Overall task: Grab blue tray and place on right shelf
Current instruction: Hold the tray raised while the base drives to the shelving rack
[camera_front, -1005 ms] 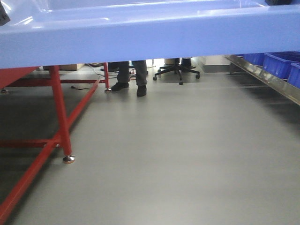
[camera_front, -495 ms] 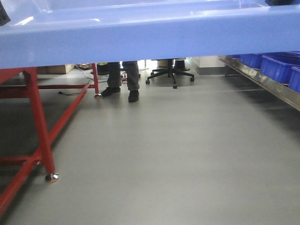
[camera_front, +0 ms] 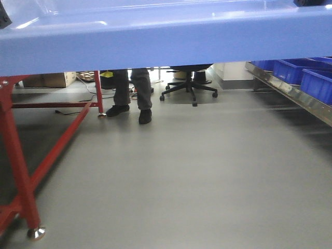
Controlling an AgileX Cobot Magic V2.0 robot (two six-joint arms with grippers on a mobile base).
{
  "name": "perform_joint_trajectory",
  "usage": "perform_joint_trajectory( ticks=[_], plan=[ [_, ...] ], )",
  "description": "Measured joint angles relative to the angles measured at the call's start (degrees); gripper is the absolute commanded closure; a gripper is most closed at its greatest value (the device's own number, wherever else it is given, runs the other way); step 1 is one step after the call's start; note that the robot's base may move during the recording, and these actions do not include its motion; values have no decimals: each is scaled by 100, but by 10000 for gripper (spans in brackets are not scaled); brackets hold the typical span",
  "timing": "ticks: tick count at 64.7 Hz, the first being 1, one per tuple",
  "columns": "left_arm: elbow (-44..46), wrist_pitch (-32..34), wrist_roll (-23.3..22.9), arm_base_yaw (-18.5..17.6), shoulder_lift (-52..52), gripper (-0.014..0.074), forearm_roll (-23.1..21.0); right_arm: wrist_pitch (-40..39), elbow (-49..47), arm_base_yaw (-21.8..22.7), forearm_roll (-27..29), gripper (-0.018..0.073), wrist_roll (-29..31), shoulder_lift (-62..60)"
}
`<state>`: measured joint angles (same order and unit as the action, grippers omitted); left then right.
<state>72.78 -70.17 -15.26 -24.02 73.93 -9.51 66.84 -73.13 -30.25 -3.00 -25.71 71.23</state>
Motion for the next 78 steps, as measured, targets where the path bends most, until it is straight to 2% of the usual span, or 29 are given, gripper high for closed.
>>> perform_joint_trajectory(
  ticks=[78],
  plan=[
    [0,0,0,0,9,645,0,0,0,0,0,502,10,0]
  ],
)
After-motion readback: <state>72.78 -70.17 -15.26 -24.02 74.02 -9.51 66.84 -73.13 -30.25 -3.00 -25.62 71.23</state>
